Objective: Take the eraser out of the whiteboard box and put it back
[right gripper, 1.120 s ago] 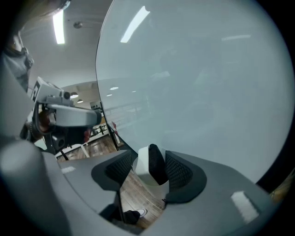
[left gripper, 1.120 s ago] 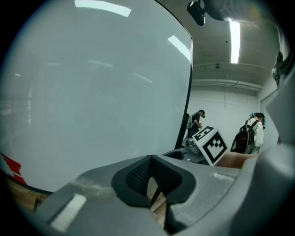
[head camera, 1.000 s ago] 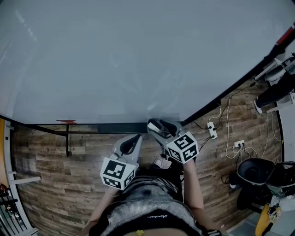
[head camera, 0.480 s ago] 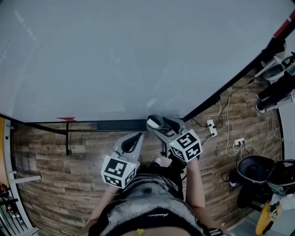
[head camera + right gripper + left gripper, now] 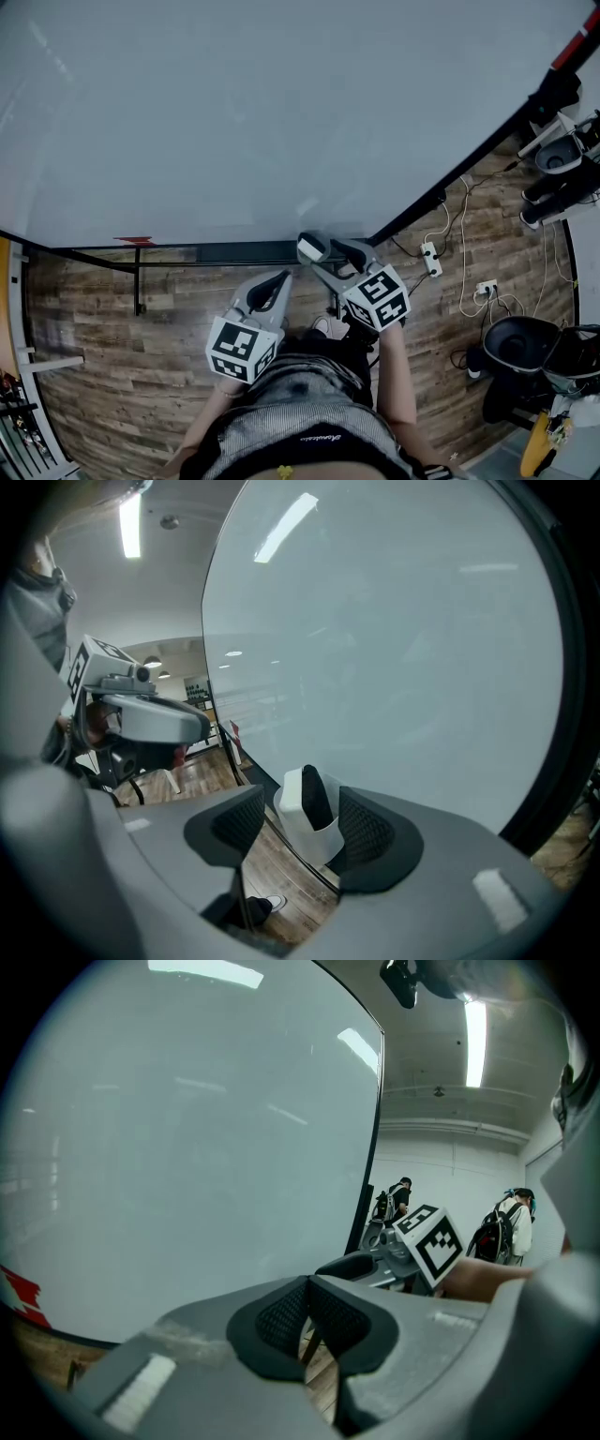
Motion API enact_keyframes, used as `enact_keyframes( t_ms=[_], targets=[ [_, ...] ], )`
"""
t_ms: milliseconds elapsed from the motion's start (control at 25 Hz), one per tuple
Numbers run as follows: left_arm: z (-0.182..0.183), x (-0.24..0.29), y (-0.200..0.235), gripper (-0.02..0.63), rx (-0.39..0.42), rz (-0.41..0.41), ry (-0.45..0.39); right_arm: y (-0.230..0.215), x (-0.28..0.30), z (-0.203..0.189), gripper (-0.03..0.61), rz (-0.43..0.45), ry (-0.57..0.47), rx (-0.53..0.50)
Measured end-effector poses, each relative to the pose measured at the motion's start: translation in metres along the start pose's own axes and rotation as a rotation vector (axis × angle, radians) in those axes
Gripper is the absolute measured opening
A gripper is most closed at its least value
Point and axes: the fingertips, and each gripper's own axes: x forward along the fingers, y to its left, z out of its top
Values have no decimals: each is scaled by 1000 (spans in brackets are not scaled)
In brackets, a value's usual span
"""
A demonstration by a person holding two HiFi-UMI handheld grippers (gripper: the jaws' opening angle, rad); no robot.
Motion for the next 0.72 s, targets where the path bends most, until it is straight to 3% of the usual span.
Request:
enact_keyframes(
  t_ms=[400, 720],
  targets=[
    [-3, 2, -2, 2, -1, 3, 8, -2, -6, -4, 224, -18, -6, -1],
    [-7, 3, -1, 2, -10, 9, 16, 0, -11, -2, 146, -34, -20, -14]
  ],
)
